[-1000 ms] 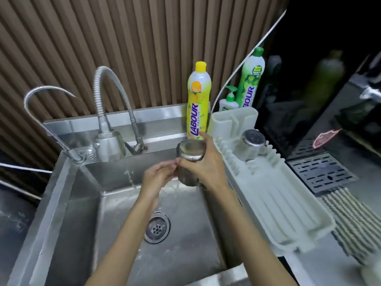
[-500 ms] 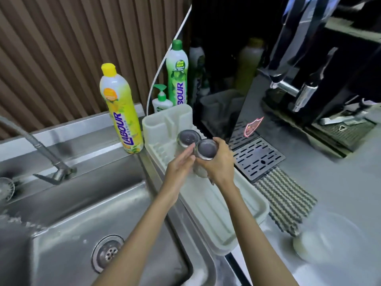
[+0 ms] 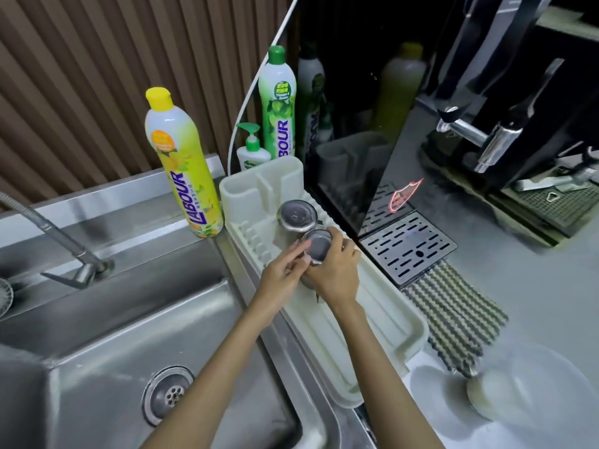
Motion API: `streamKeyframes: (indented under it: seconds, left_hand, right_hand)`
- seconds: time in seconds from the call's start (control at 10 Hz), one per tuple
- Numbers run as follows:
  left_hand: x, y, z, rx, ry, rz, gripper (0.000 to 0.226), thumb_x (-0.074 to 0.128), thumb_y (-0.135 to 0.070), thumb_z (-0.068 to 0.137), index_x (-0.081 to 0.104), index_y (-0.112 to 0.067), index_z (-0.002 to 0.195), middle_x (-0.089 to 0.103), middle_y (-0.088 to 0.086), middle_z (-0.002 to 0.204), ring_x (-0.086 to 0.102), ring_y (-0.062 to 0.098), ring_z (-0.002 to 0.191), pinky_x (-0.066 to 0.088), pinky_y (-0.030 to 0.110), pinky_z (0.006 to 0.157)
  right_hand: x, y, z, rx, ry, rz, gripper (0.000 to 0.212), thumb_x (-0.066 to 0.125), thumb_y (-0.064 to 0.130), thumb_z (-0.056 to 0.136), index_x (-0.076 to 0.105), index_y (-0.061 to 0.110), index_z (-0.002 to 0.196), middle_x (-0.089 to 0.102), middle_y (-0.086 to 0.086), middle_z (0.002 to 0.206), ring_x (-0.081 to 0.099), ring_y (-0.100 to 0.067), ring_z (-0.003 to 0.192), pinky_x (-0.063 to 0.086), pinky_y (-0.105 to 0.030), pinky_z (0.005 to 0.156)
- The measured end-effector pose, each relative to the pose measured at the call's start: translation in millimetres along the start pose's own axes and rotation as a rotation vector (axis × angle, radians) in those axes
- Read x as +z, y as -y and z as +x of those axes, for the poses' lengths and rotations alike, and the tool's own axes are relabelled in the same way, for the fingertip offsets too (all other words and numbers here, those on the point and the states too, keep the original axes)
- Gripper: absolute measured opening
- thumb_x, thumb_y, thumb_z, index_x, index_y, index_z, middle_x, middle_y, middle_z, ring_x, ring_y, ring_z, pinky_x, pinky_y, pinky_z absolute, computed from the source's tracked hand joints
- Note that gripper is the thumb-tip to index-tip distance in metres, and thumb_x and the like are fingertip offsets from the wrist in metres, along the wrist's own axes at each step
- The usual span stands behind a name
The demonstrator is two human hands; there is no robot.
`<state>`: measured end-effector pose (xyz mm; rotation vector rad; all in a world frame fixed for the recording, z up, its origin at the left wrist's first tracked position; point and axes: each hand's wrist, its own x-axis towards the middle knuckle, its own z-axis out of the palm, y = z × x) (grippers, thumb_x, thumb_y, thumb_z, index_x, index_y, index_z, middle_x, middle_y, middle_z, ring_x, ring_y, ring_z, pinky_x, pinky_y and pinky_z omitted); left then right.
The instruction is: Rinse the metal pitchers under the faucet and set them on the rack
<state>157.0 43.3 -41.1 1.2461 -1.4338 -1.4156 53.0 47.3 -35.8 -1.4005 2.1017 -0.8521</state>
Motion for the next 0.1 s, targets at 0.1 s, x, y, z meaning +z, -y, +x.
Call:
streamKeyframes:
  seconds: [0.1]
  left_hand:
    - [-6.4,-6.0,-7.2,0.007,-0.052,-0.059,0.038,0.051,-0.020,0.094,0.050,-0.026,0.132,0.053,-0.011,0.129,0.049,-0.002,0.118,0.039,0.001,0.088]
  right_hand:
    - [-9.7,4.0,-3.9,-0.006,0.085,0.029,0.099,0.076,0.039,0.069,0.016,0.021,0.146,0.029,-0.012,0.142,0.026,-0.030,0.132,0.035,-0.041,0.100]
